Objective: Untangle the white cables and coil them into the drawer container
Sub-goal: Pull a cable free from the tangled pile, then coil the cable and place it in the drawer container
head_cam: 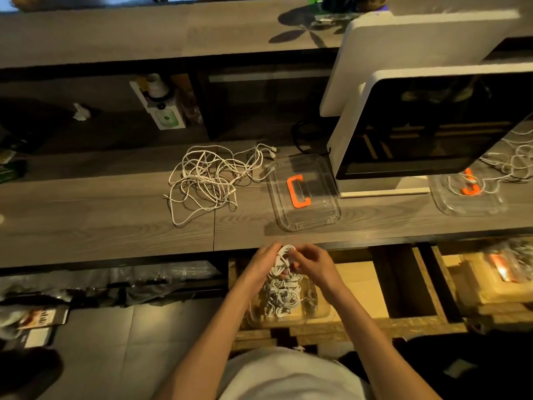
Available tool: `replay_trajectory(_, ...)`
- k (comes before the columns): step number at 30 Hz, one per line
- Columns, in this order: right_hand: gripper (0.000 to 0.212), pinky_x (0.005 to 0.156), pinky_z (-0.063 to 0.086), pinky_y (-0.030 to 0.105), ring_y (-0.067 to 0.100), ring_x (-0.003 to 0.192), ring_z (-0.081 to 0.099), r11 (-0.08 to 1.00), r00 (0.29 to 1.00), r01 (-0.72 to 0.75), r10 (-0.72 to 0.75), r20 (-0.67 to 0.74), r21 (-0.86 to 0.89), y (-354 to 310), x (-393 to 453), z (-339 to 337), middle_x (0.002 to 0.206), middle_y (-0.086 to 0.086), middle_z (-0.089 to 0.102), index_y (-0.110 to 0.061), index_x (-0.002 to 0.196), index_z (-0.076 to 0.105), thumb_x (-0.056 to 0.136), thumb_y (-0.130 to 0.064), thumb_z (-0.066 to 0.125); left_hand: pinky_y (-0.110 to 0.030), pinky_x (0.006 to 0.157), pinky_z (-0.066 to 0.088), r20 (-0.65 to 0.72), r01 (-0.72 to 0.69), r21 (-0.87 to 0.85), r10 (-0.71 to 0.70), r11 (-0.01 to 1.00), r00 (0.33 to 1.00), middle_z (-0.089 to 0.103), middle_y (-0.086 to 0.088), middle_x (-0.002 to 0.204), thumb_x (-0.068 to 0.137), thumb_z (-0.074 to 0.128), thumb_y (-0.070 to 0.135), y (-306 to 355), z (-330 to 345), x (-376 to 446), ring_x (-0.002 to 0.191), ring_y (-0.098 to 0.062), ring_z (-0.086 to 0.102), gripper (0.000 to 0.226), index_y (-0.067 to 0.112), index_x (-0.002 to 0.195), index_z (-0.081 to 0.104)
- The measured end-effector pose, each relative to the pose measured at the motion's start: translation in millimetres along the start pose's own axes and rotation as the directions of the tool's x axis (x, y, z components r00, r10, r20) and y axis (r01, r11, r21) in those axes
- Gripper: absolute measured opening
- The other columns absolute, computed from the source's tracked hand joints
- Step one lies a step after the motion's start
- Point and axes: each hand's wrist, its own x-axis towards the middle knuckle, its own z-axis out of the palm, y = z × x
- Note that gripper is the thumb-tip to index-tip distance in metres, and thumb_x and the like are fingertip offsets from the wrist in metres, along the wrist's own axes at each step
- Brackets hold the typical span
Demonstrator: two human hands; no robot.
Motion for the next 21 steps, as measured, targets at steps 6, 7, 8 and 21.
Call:
replay_trajectory(6,0.025,0.06,0.056,0.022,0.016,0.072,0.069,0.948,0.943,-0.317,0.317,-0.102,0.021,70.7,-5.2,-5.3,0.099,0.018,0.073,0.0,0.11,0.068,0.095,-0.02,0.073,-0.032,0.068,0.063,0.059,0.177,0.037,-0.179,0.983,0.982,0.067,-0.014,0.116,0.106,0.05,0.023,-57.8,0.2,6.6,0.086,-0.022,0.07,0.033,-0.002,0.127,0.057)
replay_trajectory(7,0.027,0.061,0.057,0.025,0.017,0.07,0.069,0.935,0.93,-0.354,0.35,-0.116,-0.017,81.3,-6.1,-8.0,0.098,0.018,0.073,0.0,0.111,0.068,0.095,-0.022,0.073,-0.031,0.071,0.063,0.07,0.196,0.066,-0.201,0.978,0.977,0.066,-0.009,0.112,0.106,0.05,0.02,-64.9,2.9,6.0,0.089,-0.02,0.069,0.03,-0.002,0.126,0.056)
replay_trajectory(8,0.029,0.065,0.06,0.031,0.019,0.071,0.07,0.924,0.92,-0.378,0.368,-0.132,-0.055,90.3,-5.6,-10.6,0.098,0.017,0.074,-0.001,0.112,0.068,0.095,-0.024,0.074,-0.029,0.071,0.062,0.084,0.206,0.08,-0.213,0.975,0.974,0.065,-0.006,0.11,0.106,0.05,0.018,-72.1,5.1,6.9,0.092,-0.019,0.068,0.028,-0.002,0.125,0.057)
replay_trajectory(21,0.021,0.082,0.06,0.032,0.017,0.085,0.075,0.835,0.996,-0.089,0.083,-0.037,-0.542,53.8,4.8,-10.3,0.1,0.005,0.079,-0.009,0.109,0.077,0.099,-0.026,0.068,-0.024,0.074,0.057,0.094,0.117,0.337,-0.157,0.934,0.983,0.065,-0.006,0.11,0.108,0.043,0.019,-73.9,-2.7,24.0,0.095,-0.017,0.065,0.026,0.01,0.124,0.061)
